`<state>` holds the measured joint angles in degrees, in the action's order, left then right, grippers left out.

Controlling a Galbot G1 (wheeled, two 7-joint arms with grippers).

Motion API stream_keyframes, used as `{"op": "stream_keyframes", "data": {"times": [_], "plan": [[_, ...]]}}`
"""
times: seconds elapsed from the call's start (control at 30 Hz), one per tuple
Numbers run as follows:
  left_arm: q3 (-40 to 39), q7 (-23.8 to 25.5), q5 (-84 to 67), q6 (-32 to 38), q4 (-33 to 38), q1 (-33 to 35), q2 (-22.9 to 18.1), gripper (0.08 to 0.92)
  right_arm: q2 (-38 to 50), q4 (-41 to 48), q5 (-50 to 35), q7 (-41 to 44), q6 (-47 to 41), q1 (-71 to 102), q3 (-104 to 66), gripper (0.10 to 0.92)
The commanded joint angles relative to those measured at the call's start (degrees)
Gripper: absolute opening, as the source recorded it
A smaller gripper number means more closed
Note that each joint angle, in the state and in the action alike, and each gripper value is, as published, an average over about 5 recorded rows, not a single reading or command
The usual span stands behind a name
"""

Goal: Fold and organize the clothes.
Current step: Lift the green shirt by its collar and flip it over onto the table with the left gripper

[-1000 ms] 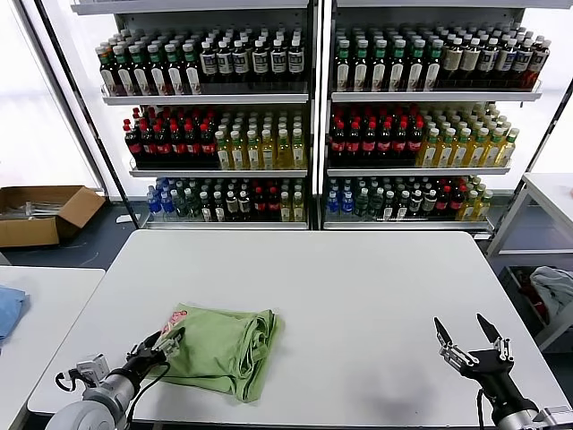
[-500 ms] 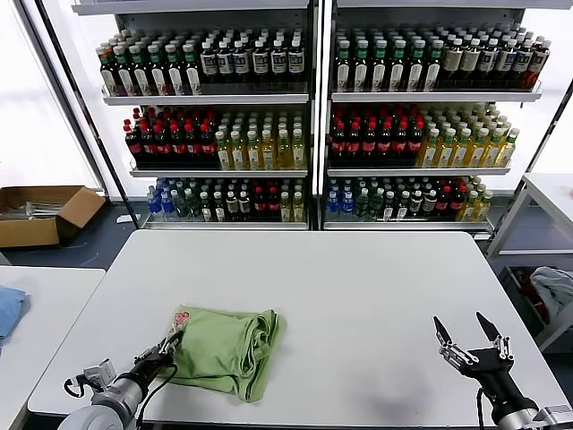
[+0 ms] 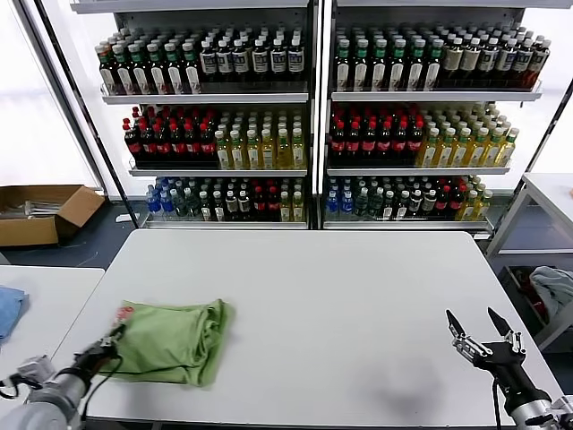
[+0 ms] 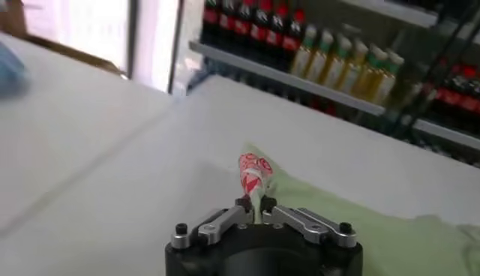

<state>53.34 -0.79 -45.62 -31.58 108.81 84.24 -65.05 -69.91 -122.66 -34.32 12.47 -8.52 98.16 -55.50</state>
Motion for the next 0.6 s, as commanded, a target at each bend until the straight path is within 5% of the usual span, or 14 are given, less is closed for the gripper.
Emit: {"op": "stream_keyframes", "data": {"times": [0.03, 0.27, 0.6], "plan": [[14.95, 0.19, -1.87, -0.12, 1.02, -0.02, 9.25, 0.118, 2.46, 3.64, -5.96, 0.02, -0.52, -1.45, -1.51, 0.823], [17.52, -0.27, -1.22, -1.38, 6.62, 0.57, 11.59, 0.118, 2.33, 2.95, -5.04, 0.0, -0.05, -0.8, -1.34, 0.823], [11.85, -2.06, 1.4, -1.51, 17.62, 2.89, 6.97, 0.118, 2.98, 2.67, -4.67, -0.03, 0.15, 0.04, -1.62, 0.823]]}}
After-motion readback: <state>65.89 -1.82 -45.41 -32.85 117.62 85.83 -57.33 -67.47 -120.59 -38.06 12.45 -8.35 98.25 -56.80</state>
